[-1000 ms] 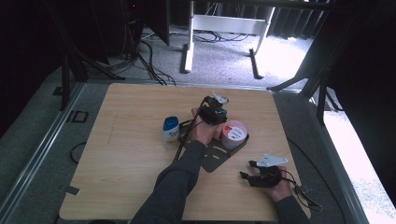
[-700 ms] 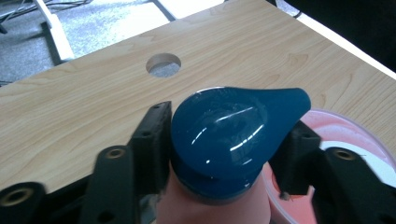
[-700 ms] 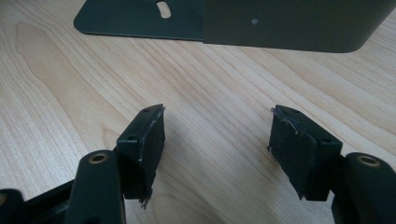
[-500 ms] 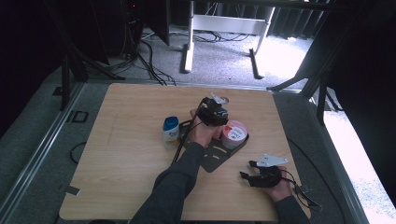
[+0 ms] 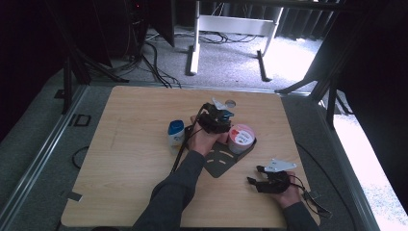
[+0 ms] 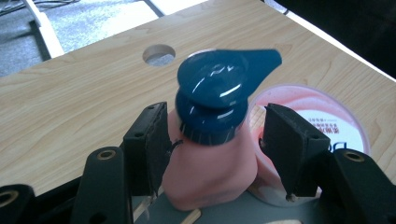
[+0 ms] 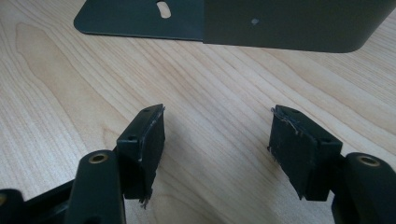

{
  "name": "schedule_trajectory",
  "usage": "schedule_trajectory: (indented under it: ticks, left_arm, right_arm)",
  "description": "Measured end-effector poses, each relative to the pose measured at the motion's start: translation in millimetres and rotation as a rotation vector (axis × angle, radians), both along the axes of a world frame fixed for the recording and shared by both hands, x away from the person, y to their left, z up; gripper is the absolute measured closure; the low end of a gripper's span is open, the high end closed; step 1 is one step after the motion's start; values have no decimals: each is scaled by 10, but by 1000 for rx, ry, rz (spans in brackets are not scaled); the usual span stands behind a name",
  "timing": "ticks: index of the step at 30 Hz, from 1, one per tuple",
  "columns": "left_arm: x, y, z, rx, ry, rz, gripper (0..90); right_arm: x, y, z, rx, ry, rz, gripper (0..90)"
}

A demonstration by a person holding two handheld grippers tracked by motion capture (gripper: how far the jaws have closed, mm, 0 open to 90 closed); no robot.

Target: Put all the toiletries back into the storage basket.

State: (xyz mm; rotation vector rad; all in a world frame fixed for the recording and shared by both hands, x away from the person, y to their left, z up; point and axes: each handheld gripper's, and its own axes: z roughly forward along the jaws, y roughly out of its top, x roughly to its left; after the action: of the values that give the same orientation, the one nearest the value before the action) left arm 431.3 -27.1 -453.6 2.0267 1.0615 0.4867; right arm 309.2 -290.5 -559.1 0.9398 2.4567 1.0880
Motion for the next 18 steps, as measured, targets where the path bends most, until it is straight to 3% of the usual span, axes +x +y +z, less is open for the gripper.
schedule_trajectory:
  ticks: [4, 7, 14, 18]
  left_arm:
    - [-51, 38, -11, -10, 9, -38, 427]
    - [-118, 41, -14, 16, -3, -70, 446]
    - [-200, 118, -13, -1, 1, -109, 500]
    - [-265, 171, 20, -14, -20, -136, 519]
  right_arm:
    - [0, 0, 0, 0, 0, 0, 354]
    - [0, 0, 0, 0, 0, 0, 354]
    - [0, 0, 0, 0, 0, -1, 354]
    - [0, 0, 0, -1, -1, 0, 354]
